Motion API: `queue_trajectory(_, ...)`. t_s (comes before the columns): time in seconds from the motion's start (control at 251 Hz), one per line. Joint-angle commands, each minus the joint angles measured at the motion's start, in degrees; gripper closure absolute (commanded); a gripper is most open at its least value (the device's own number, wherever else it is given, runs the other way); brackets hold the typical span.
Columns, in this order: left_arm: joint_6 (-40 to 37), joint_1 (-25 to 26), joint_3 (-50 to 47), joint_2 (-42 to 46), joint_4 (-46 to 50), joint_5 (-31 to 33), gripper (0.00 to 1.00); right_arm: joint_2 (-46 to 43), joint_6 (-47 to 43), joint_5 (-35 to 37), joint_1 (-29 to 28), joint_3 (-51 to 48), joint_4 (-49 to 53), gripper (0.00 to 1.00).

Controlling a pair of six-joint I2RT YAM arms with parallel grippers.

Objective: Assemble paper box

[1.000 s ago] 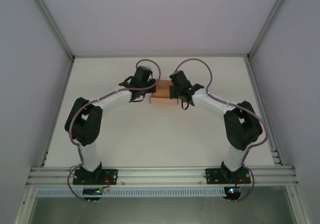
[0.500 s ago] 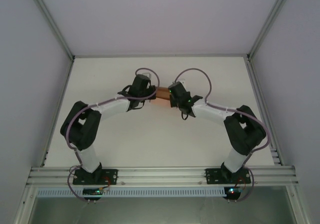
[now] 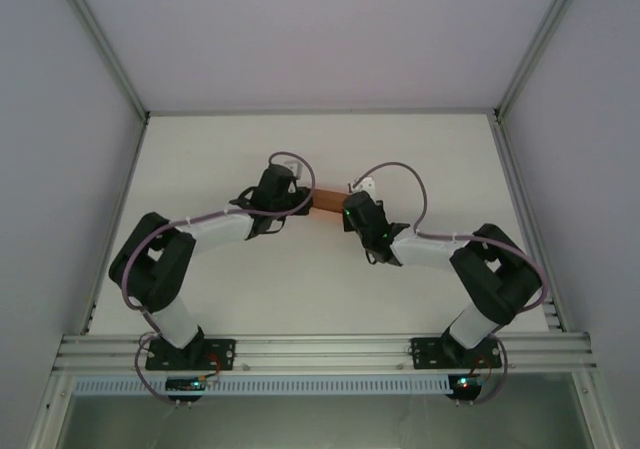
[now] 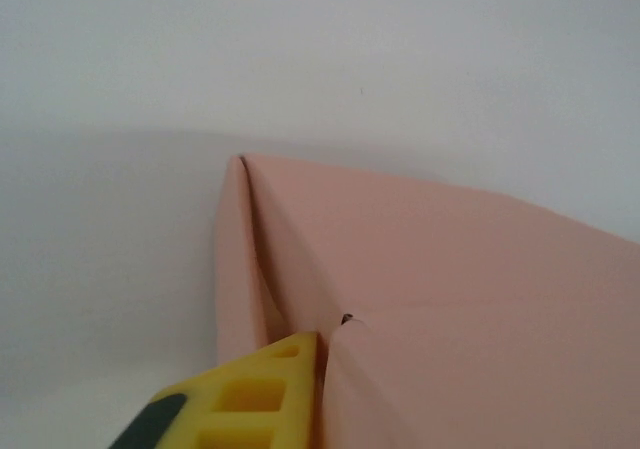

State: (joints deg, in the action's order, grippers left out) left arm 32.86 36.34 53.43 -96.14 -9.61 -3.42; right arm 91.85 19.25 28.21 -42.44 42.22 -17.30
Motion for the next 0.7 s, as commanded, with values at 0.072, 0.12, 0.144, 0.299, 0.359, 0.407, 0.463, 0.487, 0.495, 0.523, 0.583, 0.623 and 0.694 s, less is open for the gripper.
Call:
queue_trajectory(0.072, 0.4, 1.7, -2.0, 3.3, 5.9, -4.2, 0.76, 0.6, -0.8, -2.5, -2.6, -2.7, 3.0, 1.00)
queue_trajectory(0.12, 0.0, 1.7, -2.6, 4.3, 6.5, -3.5, 0.73, 0.4, -0.6, -1.9, -2.9, -3.1, 2.9, 1.00)
queue_trajectory(0.144, -0.1, 1.6, -2.8, 4.8, 7.1, -3.2, 0.73, 0.4, -0.6, -2.1, -2.9, -3.4, 3.0, 1.00)
queue_trajectory(0.299, -1.2, 1.6, -4.7, 9.2, 10.2, -2.1, 0.58, -0.2, 0.2, -1.7, -3.5, -5.1, 3.3, 1.00)
queue_trajectory(0.359, -1.3, 1.6, -5.6, 11.3, 11.3, -1.9, 0.50, -0.1, 0.7, -1.3, -3.6, -5.6, 3.4, 1.00)
queue_trajectory(0.407, -1.4, 1.6, -6.0, 13.0, 12.7, -1.2, 0.45, -0.1, 1.1, -0.9, -3.8, -6.0, 3.3, 1.00)
queue_trajectory(0.463, -1.8, 1.5, -6.4, 15.1, 14.1, -0.6, 0.38, -0.1, 1.3, -0.8, -4.0, -6.2, 3.1, 1.00)
queue_trajectory(0.487, -1.8, 1.5, -6.6, 16.0, 14.7, -0.1, 0.33, -0.1, 1.2, -0.8, -4.1, -6.3, 3.0, 1.00)
queue_trajectory(0.495, -1.9, 1.5, -6.6, 16.3, 14.9, 0.0, 0.31, -0.1, 1.2, -0.8, -4.2, -6.3, 2.9, 1.00)
queue_trajectory(0.523, -1.8, 1.4, -6.5, 17.3, 15.7, 0.5, 0.23, -0.1, 1.1, -0.8, -4.2, -6.4, 2.8, 1.00)
queue_trajectory(0.583, -1.2, 1.0, -5.8, 19.1, 17.4, 1.4, 0.01, -0.1, 1.0, -0.8, -4.4, -6.3, 2.9, 1.00)
queue_trajectory(0.623, -1.0, 0.4, -4.5, 19.9, 18.6, 1.4, 0.01, -0.1, 1.0, -0.7, -4.5, -6.2, 3.1, 1.00)
queue_trajectory(0.694, 0.0, -1.3, -1.4, 20.0, 21.1, 1.2, 0.00, 0.0, 0.8, -0.4, -4.6, -6.1, 3.2, 0.99)
